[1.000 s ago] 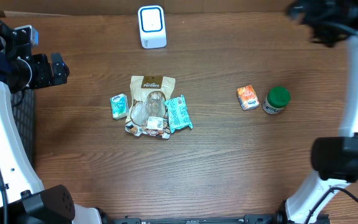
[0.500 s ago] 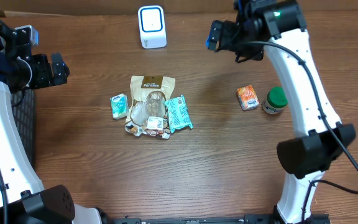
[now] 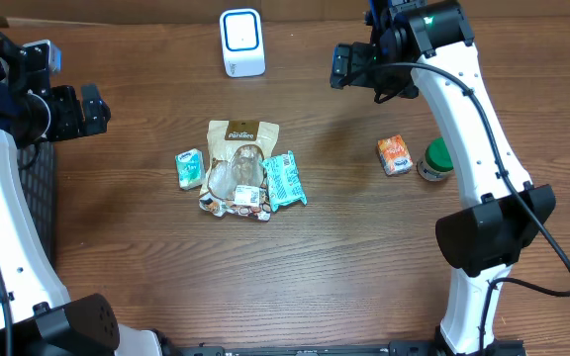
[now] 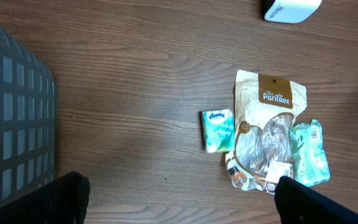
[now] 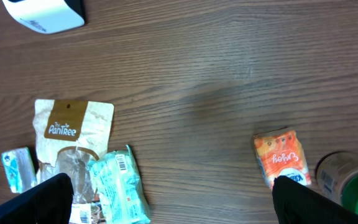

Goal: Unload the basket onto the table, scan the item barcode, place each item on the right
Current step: 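Move the right gripper left over the mint-green wrapped pack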

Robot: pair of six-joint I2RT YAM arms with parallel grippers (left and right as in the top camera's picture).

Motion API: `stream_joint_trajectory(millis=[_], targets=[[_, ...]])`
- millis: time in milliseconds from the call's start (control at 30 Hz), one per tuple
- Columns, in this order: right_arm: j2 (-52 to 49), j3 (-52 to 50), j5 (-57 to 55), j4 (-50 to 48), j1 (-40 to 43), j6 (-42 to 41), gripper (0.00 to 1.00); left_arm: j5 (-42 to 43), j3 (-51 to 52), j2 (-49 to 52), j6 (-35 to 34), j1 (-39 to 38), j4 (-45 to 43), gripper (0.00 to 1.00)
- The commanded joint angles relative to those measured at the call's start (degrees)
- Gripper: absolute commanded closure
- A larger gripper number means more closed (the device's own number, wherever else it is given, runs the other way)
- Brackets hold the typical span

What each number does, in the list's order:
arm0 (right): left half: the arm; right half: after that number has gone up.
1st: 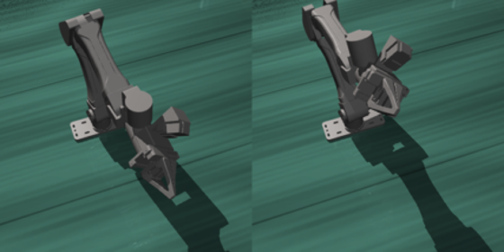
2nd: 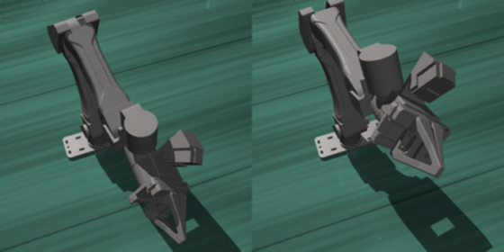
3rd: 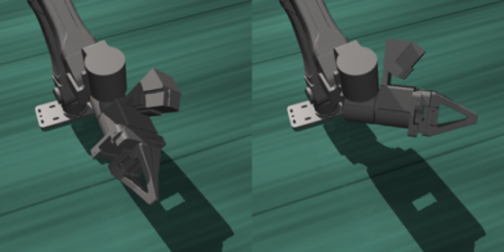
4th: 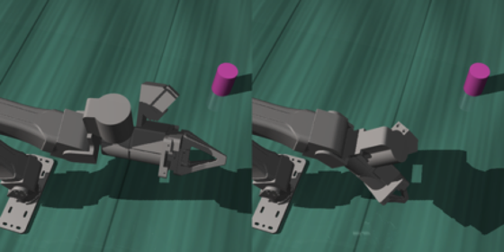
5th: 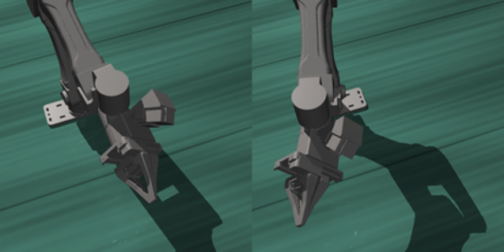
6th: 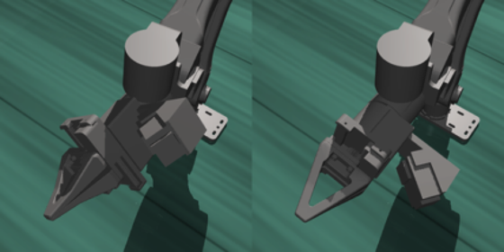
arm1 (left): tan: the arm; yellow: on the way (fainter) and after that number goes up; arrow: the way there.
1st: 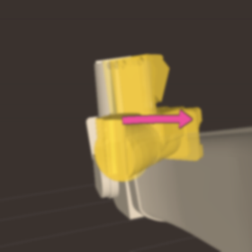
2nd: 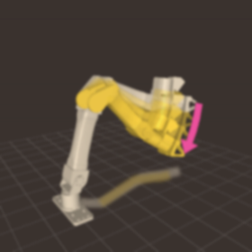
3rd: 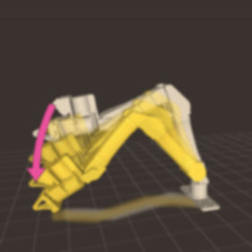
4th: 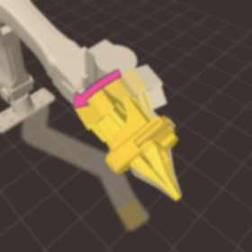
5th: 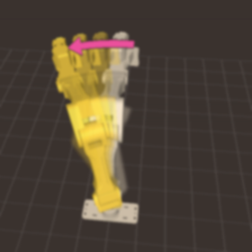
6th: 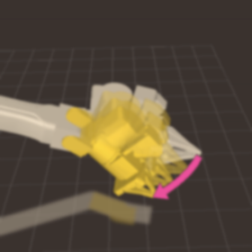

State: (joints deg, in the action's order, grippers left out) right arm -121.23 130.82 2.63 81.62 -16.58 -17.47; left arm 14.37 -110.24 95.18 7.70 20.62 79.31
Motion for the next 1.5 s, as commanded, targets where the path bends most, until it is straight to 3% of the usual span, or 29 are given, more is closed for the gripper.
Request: stream_joint_trajectory(millis=[0,233,433,933,1467], targets=[[-2.03,0.74,0.92,-0.07,-0.48,2.84,0.01,0.26,-0.48,0.20,0.87,-0.39,-0.04,0.00],[-2.25,0.68,1.79,1.25,-1.42,4.83,0.00,0.26,-0.48,0.20,0.87,-0.39,-0.04,0.01],[-2.29,-1.07,1.75,-7.06,-1.49,8.17,0.00,0.26,-0.48,0.20,0.87,-0.39,-0.04,0.00],[-2.29,-1.81,3.45,1.25,-2.51,10.23,0.00,0.26,-0.48,0.20,0.87,-0.39,-0.04,0.00],[-2.29,-13.57,3.43,-3.10,-5.53,10.08,0.00,0.26,-0.48,0.20,0.87,-0.39,-0.04,0.00]])
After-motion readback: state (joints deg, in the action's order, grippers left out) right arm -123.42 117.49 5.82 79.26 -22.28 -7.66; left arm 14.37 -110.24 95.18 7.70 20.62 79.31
